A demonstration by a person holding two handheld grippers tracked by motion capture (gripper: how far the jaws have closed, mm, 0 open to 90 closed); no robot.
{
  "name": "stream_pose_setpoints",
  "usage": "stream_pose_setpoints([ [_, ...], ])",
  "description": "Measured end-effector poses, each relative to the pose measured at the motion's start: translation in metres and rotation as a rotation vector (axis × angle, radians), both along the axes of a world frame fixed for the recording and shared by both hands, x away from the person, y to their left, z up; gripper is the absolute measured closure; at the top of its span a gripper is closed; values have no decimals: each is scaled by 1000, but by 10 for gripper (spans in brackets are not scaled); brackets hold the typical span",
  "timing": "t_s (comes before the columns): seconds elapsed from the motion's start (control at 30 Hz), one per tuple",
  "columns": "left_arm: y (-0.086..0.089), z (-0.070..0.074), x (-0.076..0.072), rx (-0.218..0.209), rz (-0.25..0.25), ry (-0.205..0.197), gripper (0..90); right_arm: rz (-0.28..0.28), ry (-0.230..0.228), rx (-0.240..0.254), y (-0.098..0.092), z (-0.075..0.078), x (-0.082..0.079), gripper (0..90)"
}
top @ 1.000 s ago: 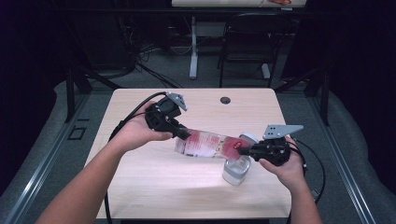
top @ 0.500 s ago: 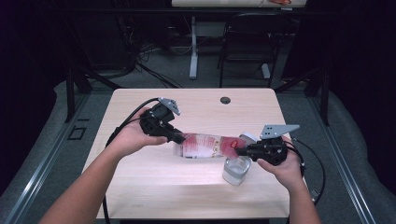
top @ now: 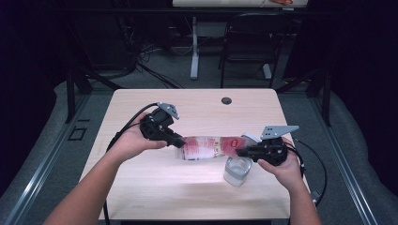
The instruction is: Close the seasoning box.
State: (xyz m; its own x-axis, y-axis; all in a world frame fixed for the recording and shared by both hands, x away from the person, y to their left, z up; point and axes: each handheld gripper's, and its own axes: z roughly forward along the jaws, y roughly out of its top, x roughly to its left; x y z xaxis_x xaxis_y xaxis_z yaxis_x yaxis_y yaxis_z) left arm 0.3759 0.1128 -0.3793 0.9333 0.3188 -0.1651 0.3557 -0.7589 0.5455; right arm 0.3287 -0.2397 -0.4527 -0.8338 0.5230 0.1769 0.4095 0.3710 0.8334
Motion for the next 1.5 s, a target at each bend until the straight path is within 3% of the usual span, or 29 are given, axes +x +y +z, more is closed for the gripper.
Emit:
stream_pose_setpoints([
  [0.3,6,-8,-2,-14,4,1,781,3,6,32,1,-3,1,869],
  [0.5,15,-22,-1,-51,6,25,778,9,2,95,0,-1,1,889],
  [0.6,16,-27,-2,-53,11,29,776,7,-10,101,1,0,0,894],
  [0.93,23,-34,-8,-72,15,24,774,16,-20,102,4,1,-2,900],
  [1.13,26,-40,-15,-75,20,1,774,25,-34,98,8,5,-5,900],
  [1.37,36,-47,-22,-103,49,-29,773,37,-49,81,16,8,-7,900],
  [1.5,40,-55,-23,-136,53,-20,771,37,-59,60,20,10,-9,900],
])
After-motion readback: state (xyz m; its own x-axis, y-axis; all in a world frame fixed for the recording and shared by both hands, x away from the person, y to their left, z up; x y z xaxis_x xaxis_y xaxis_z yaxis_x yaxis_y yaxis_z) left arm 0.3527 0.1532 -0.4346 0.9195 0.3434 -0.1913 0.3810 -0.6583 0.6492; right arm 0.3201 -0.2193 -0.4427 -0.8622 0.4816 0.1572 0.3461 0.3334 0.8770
